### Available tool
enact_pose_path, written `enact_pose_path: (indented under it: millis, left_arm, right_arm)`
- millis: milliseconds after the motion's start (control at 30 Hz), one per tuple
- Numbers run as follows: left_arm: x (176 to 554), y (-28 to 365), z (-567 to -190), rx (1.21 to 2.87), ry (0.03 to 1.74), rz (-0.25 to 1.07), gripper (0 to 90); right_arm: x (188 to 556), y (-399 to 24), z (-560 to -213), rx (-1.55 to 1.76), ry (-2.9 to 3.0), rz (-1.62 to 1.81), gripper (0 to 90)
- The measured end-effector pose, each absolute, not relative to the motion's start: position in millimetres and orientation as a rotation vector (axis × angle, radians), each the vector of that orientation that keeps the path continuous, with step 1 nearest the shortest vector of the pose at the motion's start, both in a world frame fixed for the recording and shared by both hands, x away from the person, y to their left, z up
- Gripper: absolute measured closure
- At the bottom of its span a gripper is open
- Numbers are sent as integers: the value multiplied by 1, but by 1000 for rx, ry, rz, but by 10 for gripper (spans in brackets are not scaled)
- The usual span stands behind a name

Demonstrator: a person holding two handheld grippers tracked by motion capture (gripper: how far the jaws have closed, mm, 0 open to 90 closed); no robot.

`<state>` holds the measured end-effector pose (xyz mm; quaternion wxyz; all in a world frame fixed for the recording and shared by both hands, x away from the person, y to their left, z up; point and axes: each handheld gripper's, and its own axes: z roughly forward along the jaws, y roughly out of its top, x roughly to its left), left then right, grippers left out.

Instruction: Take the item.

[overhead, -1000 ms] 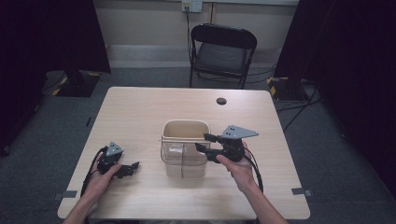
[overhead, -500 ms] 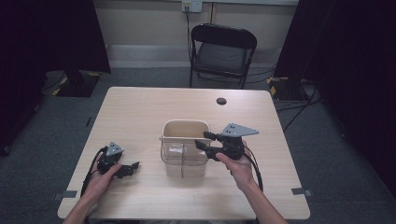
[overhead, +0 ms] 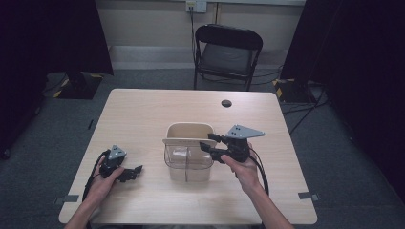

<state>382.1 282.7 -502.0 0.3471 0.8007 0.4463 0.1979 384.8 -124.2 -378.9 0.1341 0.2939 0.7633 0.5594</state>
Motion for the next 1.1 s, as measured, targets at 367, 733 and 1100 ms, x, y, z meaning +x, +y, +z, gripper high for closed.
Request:
enact_pose_path:
  millis: [367, 733, 1100]
  left_arm:
    - [382, 283, -502, 2078, 1157, 514, 115]
    - [382, 283, -502, 2078, 1157, 514, 114]
    - [382, 283, -502, 2078, 1157, 513, 115]
  right_arm:
    - [387, -124, -378, 880, 2199, 1621, 507]
    - [390, -124, -377, 889, 2197, 1624, 516]
    - [390, -124, -376, 880, 2199, 1620, 524]
